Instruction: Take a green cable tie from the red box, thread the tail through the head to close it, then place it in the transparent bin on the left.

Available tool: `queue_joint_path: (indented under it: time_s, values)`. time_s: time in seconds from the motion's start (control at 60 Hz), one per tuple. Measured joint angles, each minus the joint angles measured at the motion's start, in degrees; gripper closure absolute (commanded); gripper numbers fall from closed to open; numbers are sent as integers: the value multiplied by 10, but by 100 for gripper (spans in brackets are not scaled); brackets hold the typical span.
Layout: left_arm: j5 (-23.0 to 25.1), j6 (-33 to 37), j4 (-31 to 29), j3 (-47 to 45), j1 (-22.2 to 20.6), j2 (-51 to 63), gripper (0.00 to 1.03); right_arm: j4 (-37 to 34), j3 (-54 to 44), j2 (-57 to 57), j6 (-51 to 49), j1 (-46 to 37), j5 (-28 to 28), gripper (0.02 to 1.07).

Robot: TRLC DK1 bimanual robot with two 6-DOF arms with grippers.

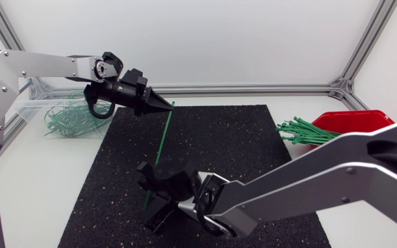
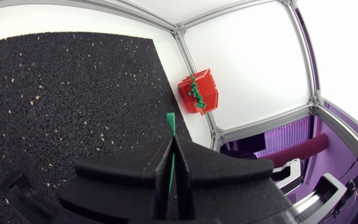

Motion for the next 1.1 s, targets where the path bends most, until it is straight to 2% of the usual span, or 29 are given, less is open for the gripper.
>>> queue_joint_path:
  time_s: [0.217, 0.4, 0.517, 0.617, 0.667, 0.8, 0.85, 0.883, 1.1]
  values:
    - [7, 6, -10, 0, 0, 1, 100, 9, -5, 7, -2, 1, 0, 48]
    - [7, 11, -14, 8, 0, 3, 100, 11, -24, 7, -2, 13, 4, 66]
    - [7, 17, -22, 10, 0, 3, 100, 14, -25, 7, -2, 20, 6, 71]
    - [9, 24, -30, 10, 0, 3, 100, 15, -25, 7, -2, 24, 6, 72]
    - [9, 28, -33, 10, 0, 3, 100, 19, -25, 7, -2, 24, 6, 77]
    - [9, 31, -38, 10, 0, 3, 100, 24, -25, 8, -2, 26, 7, 77]
    - [9, 31, -38, 10, 0, 3, 100, 24, -25, 9, -2, 26, 7, 75]
    - [9, 32, -38, 10, 0, 3, 100, 25, -25, 10, -2, 26, 7, 70]
    - [9, 45, -53, 10, 0, 3, 100, 30, -25, 14, -4, 26, 10, 68]
